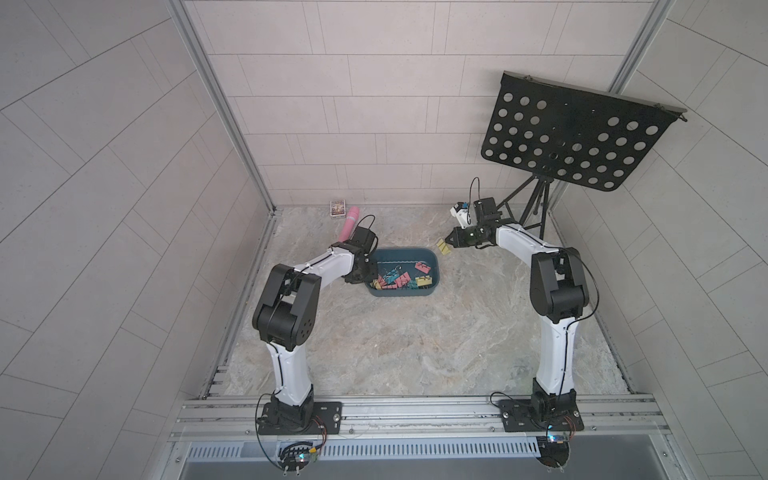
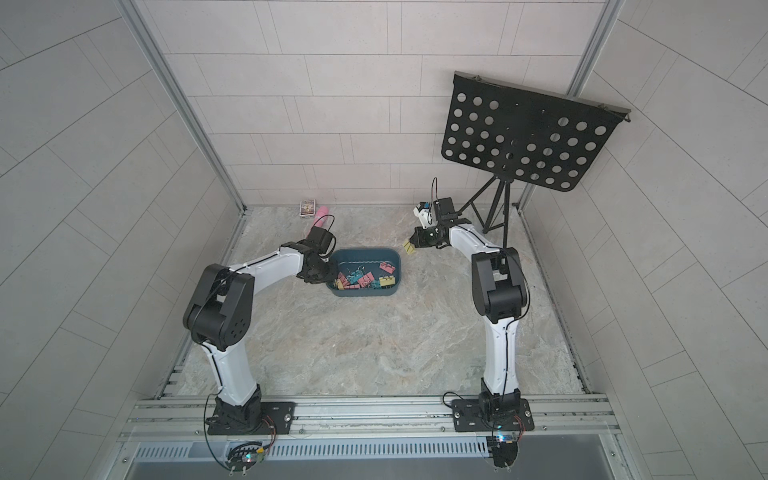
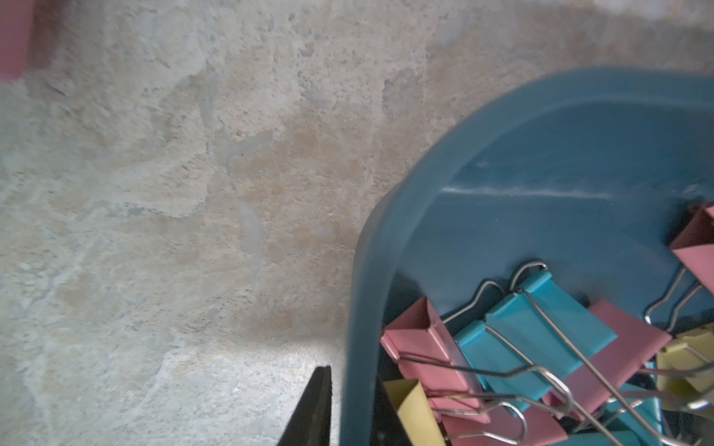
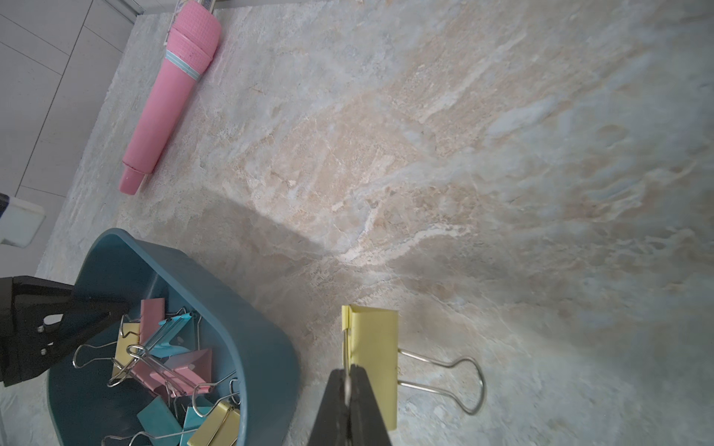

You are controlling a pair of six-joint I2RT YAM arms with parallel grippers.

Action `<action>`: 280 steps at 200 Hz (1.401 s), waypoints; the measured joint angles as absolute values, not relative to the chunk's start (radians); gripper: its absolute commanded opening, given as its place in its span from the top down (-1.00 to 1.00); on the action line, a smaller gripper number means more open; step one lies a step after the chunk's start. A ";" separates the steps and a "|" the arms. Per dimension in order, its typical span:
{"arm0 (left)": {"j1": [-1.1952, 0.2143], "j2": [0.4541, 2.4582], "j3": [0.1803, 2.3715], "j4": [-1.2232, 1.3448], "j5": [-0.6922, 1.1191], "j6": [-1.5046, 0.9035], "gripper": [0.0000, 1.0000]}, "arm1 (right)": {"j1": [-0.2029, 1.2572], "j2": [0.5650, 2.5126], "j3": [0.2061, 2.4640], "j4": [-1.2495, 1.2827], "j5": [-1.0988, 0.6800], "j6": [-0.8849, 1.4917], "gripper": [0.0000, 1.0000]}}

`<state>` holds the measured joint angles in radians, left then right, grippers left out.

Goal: Take out the binder clips from the storage box
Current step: Place the binder clip at the center of the board.

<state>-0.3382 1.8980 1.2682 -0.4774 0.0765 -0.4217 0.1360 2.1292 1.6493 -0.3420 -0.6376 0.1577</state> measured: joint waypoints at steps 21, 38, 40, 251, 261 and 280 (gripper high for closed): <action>-0.338 1.898 1.268 -0.477 0.074 -0.422 0.52 | 0.133 2.153 1.656 -0.340 -0.651 0.167 1.00; -0.338 1.898 1.268 -0.478 0.074 -0.422 0.52 | 0.130 2.165 1.657 -0.340 -0.661 0.175 1.00; -0.338 1.898 1.268 -0.478 0.074 -0.422 0.52 | 0.129 2.166 1.657 -0.340 -0.662 0.176 1.00; -0.338 1.898 1.268 -0.484 0.074 -0.422 0.52 | 0.082 2.233 1.684 -0.318 -0.733 0.244 0.71; -0.338 1.898 1.268 -0.484 0.074 -0.422 0.52 | 0.081 2.233 1.684 -0.318 -0.734 0.247 0.65; -0.338 1.898 1.268 -0.484 0.074 -0.422 0.52 | 0.078 2.233 1.685 -0.317 -0.738 0.251 0.53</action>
